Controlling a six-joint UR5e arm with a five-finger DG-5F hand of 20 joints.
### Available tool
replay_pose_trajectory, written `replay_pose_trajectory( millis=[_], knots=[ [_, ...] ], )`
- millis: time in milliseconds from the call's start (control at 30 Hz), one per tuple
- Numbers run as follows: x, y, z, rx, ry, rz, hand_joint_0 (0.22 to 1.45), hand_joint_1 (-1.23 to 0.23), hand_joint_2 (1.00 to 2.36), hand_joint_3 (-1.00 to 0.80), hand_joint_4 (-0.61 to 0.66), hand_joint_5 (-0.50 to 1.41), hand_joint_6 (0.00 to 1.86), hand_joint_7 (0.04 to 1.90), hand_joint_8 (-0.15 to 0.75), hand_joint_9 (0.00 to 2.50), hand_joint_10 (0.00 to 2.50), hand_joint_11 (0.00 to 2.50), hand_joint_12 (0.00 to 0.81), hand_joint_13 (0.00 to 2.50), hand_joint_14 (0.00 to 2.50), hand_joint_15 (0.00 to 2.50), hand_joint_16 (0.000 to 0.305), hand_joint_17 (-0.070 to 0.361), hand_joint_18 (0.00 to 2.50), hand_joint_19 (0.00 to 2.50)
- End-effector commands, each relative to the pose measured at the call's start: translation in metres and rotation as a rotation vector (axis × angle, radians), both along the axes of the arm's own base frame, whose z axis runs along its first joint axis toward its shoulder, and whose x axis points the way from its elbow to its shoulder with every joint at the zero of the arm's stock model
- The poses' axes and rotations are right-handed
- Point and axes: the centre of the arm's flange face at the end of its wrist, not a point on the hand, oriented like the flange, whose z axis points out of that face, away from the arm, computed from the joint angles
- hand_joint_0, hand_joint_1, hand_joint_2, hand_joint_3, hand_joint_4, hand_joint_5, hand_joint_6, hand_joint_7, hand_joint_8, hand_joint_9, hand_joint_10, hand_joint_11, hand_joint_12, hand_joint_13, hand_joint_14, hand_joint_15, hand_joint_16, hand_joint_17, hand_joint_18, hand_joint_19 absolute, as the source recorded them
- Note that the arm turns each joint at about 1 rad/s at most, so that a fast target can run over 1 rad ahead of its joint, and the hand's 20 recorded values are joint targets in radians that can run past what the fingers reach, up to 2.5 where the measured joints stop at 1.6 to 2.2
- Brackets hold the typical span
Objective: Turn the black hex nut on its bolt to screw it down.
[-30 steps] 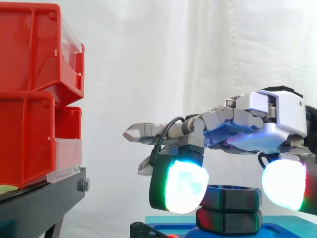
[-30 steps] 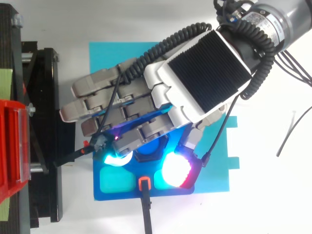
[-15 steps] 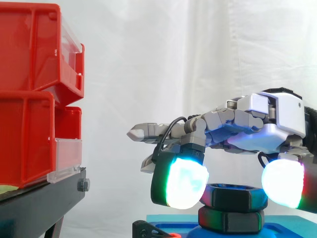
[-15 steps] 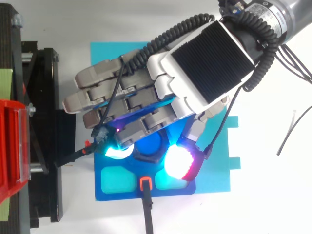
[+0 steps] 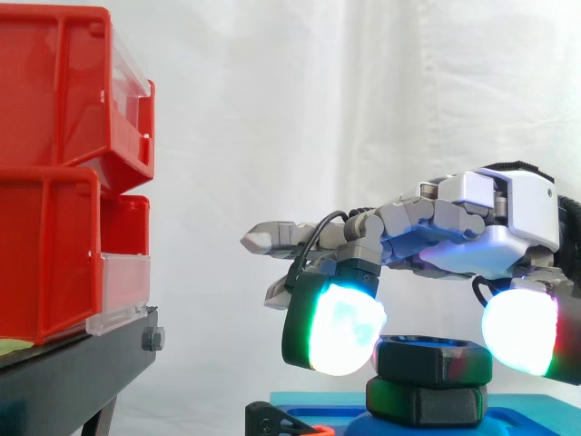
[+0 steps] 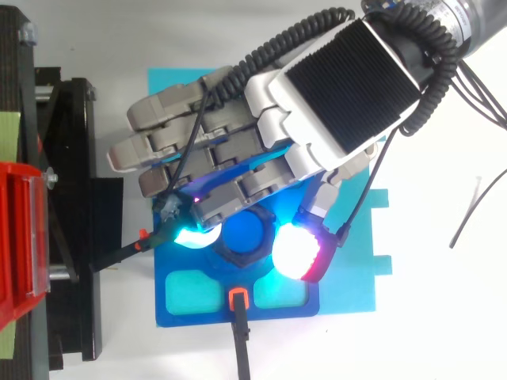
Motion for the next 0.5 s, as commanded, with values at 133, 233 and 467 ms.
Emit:
replay_pose_trajectory(
  millis=[133,233,467],
  knots=[
    [-0.003,-0.008,-0.001,-0.004,0.001,0.007,0.52,-0.44,1.0,-0.5,0.25,-0.12,0.61,1.02,0.312,0.49,0.01,0.21,0.349,0.17,0.0,0.0,0.044,0.1,0.0,0.11],
    [-0.004,-0.011,-0.001,-0.006,0.0,0.008,0.52,-0.44,1.0,-0.5,0.26,-0.12,0.61,1.02,0.312,0.49,0.01,0.21,0.349,0.17,0.0,0.0,0.044,0.1,0.0,0.11],
    [-0.005,-0.016,0.001,-0.006,-0.014,0.009,0.52,-0.44,1.0,-0.5,0.26,-0.12,0.61,1.02,0.311,0.49,0.0,0.21,0.349,0.17,0.0,0.0,0.044,0.099,0.0,0.11]
  ],
)
